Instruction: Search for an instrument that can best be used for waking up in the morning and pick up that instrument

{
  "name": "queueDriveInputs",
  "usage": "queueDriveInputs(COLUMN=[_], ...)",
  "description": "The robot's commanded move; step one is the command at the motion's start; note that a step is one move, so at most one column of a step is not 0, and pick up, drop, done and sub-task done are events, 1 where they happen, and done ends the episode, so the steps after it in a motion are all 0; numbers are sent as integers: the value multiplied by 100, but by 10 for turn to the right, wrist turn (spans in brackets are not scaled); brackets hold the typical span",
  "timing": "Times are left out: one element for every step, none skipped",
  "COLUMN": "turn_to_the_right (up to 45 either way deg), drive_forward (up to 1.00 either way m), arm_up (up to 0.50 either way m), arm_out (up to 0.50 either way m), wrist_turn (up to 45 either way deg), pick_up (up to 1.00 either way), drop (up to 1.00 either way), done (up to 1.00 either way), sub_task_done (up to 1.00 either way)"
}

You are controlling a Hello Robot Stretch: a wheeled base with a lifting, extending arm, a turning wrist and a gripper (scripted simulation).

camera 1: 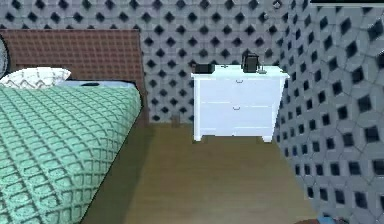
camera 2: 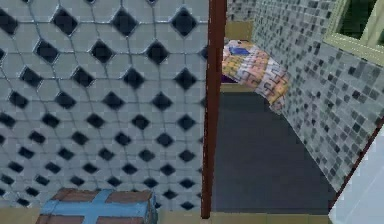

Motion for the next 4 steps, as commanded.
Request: queueDriveInputs(turn_to_the_right=[0,300,0,-450], drive_forward=[90,0,55,0], arm_up=[0,0,0,0], arm_out=[0,0,0,0], wrist_turn=[0,0,0,0], pick_up=[0,0,0,0], drop=[0,0,0,0], done=[0,0,0,0], sub_task_done=[0,0,0,0])
